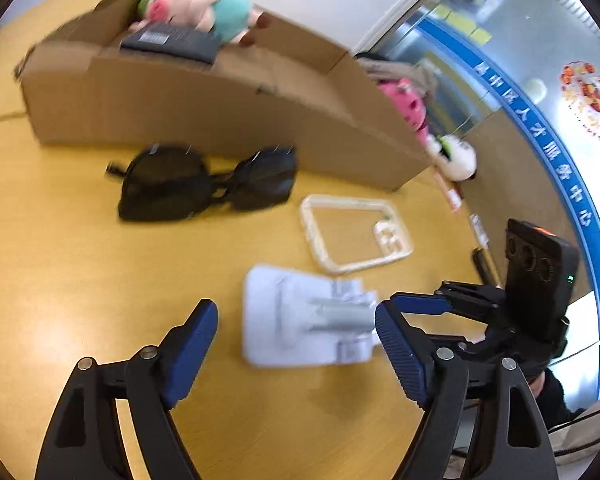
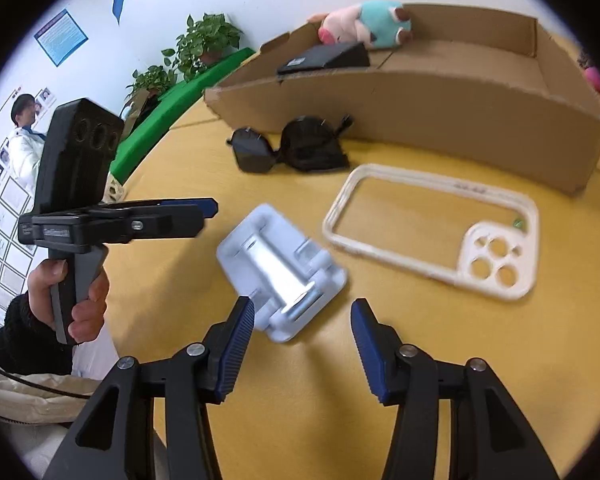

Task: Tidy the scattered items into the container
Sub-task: 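Grasp the white folding phone stand with both grippers from either side, then carry the phone stand with both grippers over the cardboard box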

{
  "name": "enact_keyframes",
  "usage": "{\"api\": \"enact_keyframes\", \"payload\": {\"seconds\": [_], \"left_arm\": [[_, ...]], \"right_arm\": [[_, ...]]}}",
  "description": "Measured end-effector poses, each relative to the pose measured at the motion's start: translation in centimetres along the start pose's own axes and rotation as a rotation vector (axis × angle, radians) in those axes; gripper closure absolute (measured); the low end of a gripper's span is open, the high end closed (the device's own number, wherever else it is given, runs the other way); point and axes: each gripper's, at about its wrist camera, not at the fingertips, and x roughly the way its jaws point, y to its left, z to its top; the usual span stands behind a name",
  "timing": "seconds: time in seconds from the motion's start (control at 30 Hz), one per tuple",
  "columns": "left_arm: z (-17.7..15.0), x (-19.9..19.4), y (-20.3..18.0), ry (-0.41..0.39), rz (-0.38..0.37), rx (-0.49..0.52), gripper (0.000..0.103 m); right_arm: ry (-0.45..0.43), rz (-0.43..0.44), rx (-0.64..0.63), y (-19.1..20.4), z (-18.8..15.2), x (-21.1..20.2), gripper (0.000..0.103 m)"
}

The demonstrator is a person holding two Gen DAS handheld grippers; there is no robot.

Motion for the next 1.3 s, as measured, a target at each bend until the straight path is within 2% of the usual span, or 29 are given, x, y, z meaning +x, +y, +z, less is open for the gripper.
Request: {"api": "enact_keyframes", "payload": {"seconds": [0.1,0.17,0.2,0.23,0.27,0.3,0.33,0.43,0.47,0.5,0.6,0.83,1.0,1.1,1.13,1.17,1.2,1.3], "left_arm": [[-0.5,1.0,-0.1,0.032,0.011,0.025,0.019],[-0.6,1.1,-0.5,0.034,0.018,0.048,0.019],[-0.7,1.1,-0.4,0.028,0.018,0.048,0.021],[-0.7,1.1,-0.4,0.023,0.02,0.046,0.023],[-0.8,1.0,-0.3,0.021,0.026,0.047,0.03],[-0.8,1.0,-0.3,0.022,0.032,0.048,0.04],[-0.9,1.1,-0.3,0.022,0.039,0.048,0.044],[-0.9,0.9,0.0,0.015,0.055,0.033,0.054],[-1.0,0.9,0.3,0.012,0.061,0.024,0.061],[-1.0,0.9,0.4,0.011,0.06,0.016,0.062],[-1.0,0.9,0.3,0.011,0.068,0.02,0.062],[-1.3,0.8,0.1,0.007,0.078,0.015,0.064],[-1.2,0.9,0.0,0.009,0.081,0.024,0.064],[-1.3,1.0,-0.1,0.018,0.087,0.036,0.064],[-1.3,1.0,-0.2,0.019,0.09,0.041,0.064],[-1.3,1.1,-0.4,0.019,0.085,0.044,0.059],[-1.3,1.1,-0.5,0.019,0.079,0.051,0.053],[-1.5,1.2,-1.1,0.013,0.101,0.078,0.053]], "right_arm": [[0.034,0.001,0.012,0.8,0.1,1.7,0.052],[0.028,-0.009,0.012,1.3,0.3,1.9,0.041],[0.026,-0.02,0.014,1.4,0.4,2.0,0.04],[0.017,-0.03,0.014,1.4,0.5,2.0,0.04],[0.007,-0.042,0.01,1.4,0.5,2.0,0.04],[0.001,-0.057,-0.001,1.5,0.5,2.0,0.043],[0.0,-0.076,-0.009,1.5,0.5,2.0,0.051],[-0.007,-0.093,0.008,1.0,0.5,1.7,0.062],[-0.009,-0.092,0.011,0.8,0.5,1.7,0.062],[-0.009,-0.093,0.007,0.8,0.6,1.7,0.062],[-0.004,-0.121,-0.012,1.2,0.6,1.8,0.062],[-0.023,-0.097,0.017,0.9,0.8,1.8,0.07],[-0.02,-0.097,0.016,0.8,0.9,1.8,0.07],[0.001,-0.091,0.02,0.9,1.0,2.2,0.059],[0.004,-0.093,0.007,1.3,1.0,2.3,0.049],[0.011,-0.103,-0.008,1.7,0.9,2.4,0.044],[0.015,-0.123,-0.031,2.2,0.8,2.5,0.044],[0.006,-0.176,-0.074,3.1,0.6,2.8,0.045]]}}
